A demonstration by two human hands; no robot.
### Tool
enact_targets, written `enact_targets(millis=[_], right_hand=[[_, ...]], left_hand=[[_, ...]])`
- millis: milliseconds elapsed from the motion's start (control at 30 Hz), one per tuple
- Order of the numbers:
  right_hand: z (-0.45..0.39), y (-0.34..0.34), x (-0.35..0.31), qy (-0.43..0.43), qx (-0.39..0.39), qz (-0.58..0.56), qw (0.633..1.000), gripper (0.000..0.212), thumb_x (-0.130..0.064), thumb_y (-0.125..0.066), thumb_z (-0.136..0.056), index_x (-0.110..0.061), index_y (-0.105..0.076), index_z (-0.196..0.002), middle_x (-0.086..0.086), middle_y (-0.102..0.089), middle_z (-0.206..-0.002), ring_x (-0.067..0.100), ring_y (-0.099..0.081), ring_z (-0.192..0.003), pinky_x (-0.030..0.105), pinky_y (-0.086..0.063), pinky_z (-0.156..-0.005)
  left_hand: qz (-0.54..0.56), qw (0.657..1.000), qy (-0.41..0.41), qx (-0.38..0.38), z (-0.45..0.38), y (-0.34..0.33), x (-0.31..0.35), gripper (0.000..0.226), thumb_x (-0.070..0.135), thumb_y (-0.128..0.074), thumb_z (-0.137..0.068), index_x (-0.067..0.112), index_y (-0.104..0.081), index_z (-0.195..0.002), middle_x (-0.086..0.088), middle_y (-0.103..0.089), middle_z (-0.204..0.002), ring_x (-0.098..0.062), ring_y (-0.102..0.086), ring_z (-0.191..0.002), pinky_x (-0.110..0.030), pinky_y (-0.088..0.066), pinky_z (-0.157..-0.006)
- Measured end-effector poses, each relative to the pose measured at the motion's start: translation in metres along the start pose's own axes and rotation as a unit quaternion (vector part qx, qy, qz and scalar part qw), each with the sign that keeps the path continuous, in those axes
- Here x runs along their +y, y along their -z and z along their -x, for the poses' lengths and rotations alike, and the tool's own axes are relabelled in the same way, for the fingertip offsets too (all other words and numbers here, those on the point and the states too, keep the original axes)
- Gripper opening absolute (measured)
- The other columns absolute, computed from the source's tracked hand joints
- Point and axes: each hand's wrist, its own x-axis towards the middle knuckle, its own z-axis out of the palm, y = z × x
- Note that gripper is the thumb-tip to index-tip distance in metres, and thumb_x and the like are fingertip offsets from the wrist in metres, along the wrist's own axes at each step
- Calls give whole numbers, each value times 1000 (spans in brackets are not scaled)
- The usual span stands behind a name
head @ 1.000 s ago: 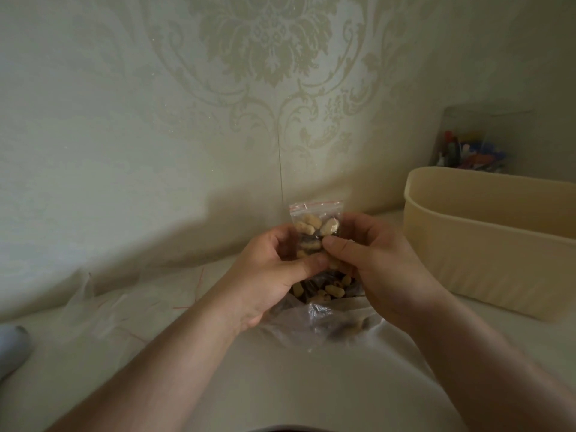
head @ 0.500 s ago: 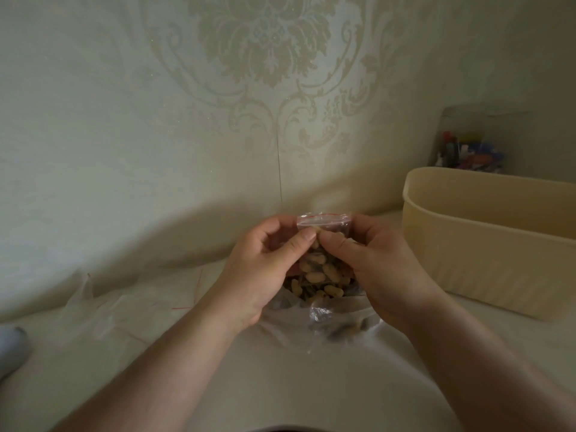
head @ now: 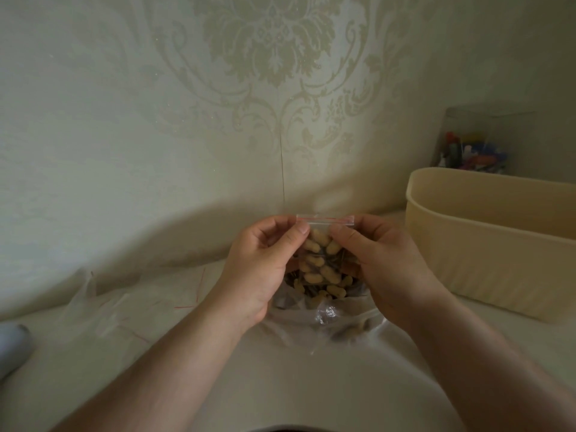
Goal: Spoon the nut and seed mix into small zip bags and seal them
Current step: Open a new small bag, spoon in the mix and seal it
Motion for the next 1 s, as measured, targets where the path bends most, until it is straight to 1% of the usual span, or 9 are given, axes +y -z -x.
enact_targets(millis=[167, 267, 333, 533, 633, 700, 833, 933, 1000], right_hand=[[0, 0, -3, -7, 2, -24, 1000, 12, -15, -68, -98, -7, -75, -93, 15, -75, -86, 24, -72, -81, 37, -64, -80], [0, 1, -5, -12, 5, -43, 999, 8, -11, -69, -97, -6, -72, -91, 14, -75, -84, 23, -74, -79, 32, -63, -72], [-1, 2, -5, -12, 5, -42, 999, 10, -9, -69, -96, -9, -71, -86, 12, -75, -82, 21, -75, -77, 30, -61, -70], [-5, 5, -2, -7, -2, 11, 1000, 7, -9, -74, -92, -11, -75, -85, 8, -75, -80, 16, -70, -72, 24, -56, -66], [-7, 8, 2, 1, 8, 71, 997, 5, -13, -77, -92, -14, -79, -87, 23, -74, -87, 28, -64, -77, 43, -58, -76], [-8, 8, 3, -1, 19, 84, 996, 4, -16, -78, -92, -15, -80, -89, 30, -73, -97, 31, -62, -79, 49, -58, -81], [-8, 7, 3, 4, 28, 101, 995, 3, -19, -78, -92, -18, -81, -90, 28, -74, -96, 26, -62, -76, 43, -57, -75], [-8, 8, 2, 5, 35, 101, 994, 9, -17, -78, -92, -19, -80, -83, 16, -71, -78, 18, -63, -67, 29, -55, -61], [-6, 6, 0, 8, 43, 100, 994, 11, -15, -78, -92, -16, -78, -82, 9, -70, -74, 12, -64, -60, 21, -53, -55]], left_hand=[[20, 1000, 14, 19, -2, 0, 0, 8, 17, -75, -92, 12, -78, -97, -10, -79, -88, -21, -75, -81, -35, -63, -74], [33, 999, 13, 22, -3, -1, -1, 15, 19, -76, -89, 9, -80, -99, -17, -79, -94, -27, -75, -86, -40, -64, -81], [37, 999, 11, 28, -4, 0, -1, 9, 18, -77, -87, 13, -82, -93, -18, -79, -95, -28, -75, -87, -41, -63, -86], [42, 998, 16, 39, -6, 1, -2, 6, 11, -73, -94, 13, -79, -94, -9, -78, -85, -19, -73, -78, -32, -61, -72], [33, 998, 15, 46, -6, 2, -2, 8, 13, -73, -95, 16, -79, -92, -8, -78, -86, -19, -72, -79, -33, -59, -73], [26, 999, 18, 43, -6, 2, -3, 12, 14, -70, -98, 18, -79, -90, -7, -77, -85, -18, -71, -77, -34, -60, -71], [23, 999, 17, 45, -7, 1, -6, 10, 15, -68, -100, 15, -78, -97, -9, -77, -89, -19, -70, -81, -37, -60, -79], [29, 998, 18, 48, -9, 1, -9, 10, 14, -68, -100, 11, -77, -100, -13, -77, -95, -24, -71, -89, -40, -60, -87], [31, 998, 20, 42, -10, 2, -10, 11, 15, -67, -100, 10, -77, -103, -17, -77, -100, -26, -71, -93, -42, -60, -91]])
